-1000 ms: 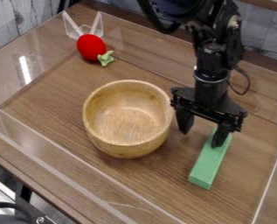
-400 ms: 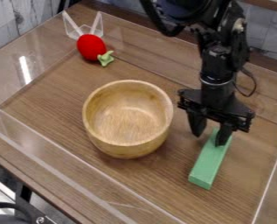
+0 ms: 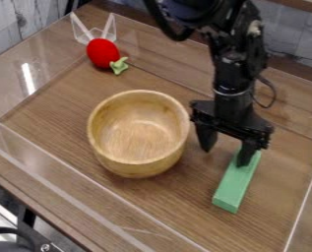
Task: Remove the green object from the brown bowl and put it on the table
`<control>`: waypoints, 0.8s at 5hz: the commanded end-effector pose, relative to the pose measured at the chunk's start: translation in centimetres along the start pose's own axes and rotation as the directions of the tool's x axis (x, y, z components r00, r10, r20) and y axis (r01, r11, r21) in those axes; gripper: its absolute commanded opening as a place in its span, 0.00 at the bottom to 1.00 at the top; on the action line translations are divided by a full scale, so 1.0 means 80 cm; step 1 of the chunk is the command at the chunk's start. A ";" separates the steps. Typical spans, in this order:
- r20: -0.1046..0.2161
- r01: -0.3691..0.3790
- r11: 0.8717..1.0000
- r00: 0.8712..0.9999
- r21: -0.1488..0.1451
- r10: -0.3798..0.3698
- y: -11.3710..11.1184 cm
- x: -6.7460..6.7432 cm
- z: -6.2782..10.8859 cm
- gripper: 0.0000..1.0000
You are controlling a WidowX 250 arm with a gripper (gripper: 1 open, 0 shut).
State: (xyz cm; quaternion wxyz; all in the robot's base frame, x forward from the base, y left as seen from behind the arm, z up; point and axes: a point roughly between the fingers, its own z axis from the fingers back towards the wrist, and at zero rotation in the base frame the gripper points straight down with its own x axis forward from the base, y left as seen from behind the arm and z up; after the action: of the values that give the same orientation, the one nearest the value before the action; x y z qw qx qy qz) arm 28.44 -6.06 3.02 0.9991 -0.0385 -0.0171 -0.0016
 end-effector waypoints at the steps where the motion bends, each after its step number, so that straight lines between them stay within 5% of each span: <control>1: 0.044 0.032 0.999 0.999 -0.007 -0.032 0.000 0.008 0.013 1.00; 4: 0.047 0.072 0.997 0.996 -0.008 -0.072 -0.006 0.018 -0.001 1.00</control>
State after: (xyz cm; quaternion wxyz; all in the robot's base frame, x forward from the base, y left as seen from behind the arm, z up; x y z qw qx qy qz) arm 29.72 -6.48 2.87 0.9976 -0.0438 -0.0379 -0.0382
